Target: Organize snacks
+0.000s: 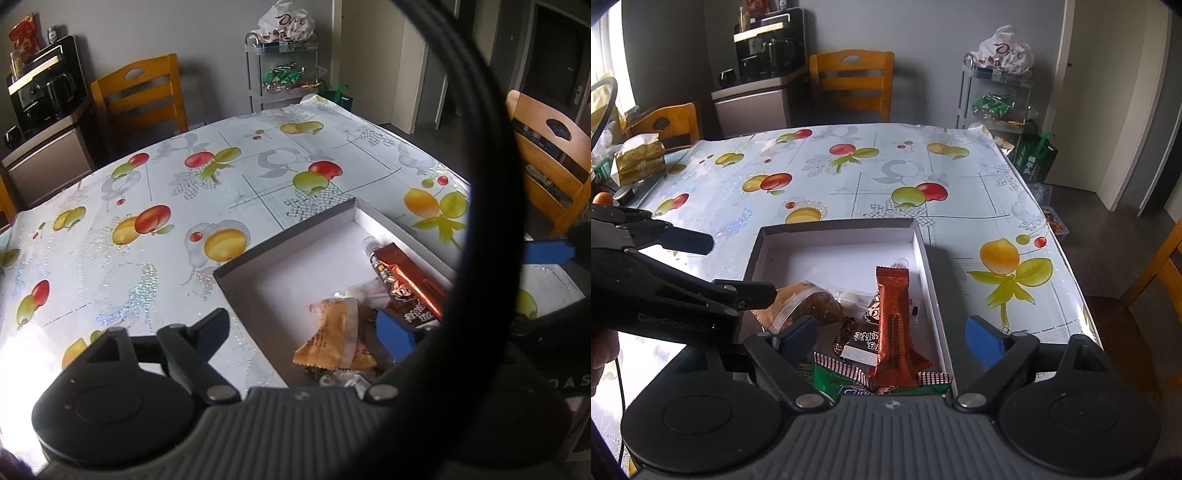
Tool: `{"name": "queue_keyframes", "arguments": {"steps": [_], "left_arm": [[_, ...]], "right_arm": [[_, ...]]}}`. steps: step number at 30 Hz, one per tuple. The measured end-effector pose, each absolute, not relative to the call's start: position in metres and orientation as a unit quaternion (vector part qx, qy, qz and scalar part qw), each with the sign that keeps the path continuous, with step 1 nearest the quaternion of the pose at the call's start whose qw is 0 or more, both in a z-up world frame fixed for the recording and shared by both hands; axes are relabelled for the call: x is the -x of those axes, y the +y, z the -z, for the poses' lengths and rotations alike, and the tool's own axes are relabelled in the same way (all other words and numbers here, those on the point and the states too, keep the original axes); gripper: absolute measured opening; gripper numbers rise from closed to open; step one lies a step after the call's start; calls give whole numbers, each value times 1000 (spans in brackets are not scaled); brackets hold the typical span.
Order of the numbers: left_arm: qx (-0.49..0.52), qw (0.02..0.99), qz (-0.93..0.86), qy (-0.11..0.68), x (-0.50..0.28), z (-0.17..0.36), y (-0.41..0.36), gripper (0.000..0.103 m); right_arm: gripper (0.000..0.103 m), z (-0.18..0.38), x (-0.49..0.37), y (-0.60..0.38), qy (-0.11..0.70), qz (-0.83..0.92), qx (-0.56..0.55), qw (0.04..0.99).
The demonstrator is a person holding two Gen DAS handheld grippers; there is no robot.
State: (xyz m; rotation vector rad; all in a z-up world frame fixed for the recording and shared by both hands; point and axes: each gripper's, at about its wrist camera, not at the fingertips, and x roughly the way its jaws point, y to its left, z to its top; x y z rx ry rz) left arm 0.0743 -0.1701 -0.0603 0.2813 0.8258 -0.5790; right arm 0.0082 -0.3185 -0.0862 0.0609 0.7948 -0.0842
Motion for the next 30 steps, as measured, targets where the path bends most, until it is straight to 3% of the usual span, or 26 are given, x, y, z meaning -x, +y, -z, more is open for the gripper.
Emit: {"name": "queue_keyframes", "arguments": {"steps": [11,30], "left_arm": [[-122,871,279,385,-75,52,-162,95],[-121,868,295,382,-76,48,-160,98]], "right_arm": [[98,80,-5,-320,379,43,-39,924],[100,71,-3,-319,372,55,-40,926]]}}
